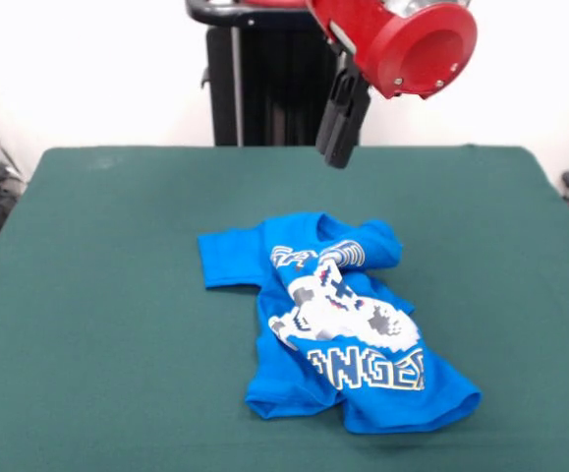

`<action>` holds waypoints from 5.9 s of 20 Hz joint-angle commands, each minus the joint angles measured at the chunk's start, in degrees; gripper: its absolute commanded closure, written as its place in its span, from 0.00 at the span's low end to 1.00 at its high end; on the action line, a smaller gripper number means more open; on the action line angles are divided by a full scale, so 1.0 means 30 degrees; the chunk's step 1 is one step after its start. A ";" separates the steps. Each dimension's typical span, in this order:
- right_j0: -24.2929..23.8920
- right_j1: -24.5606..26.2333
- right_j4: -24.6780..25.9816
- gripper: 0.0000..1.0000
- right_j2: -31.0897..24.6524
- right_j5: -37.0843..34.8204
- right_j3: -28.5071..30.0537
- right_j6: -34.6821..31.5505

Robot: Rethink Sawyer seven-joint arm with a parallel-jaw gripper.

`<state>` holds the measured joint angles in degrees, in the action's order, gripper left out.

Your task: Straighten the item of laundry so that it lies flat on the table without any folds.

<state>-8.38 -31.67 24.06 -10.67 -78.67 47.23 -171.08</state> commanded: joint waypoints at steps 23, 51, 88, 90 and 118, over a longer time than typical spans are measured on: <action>0.1569 0.3088 0.0294 1.00 -0.1192 0.0297 0.1307 0.2144; 0.1767 0.4551 -0.2124 0.00 -0.1704 0.2100 0.2617 0.2467; 0.3429 0.4431 0.0924 0.00 0.0859 0.4755 0.7179 0.1898; 0.3645 0.4456 0.1228 0.00 0.1201 0.4783 0.7272 0.1634; 0.4945 0.6469 0.1924 0.00 0.3160 1.0662 0.7635 -0.1092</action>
<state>4.92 -15.60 30.85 0.77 -52.18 65.54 -171.08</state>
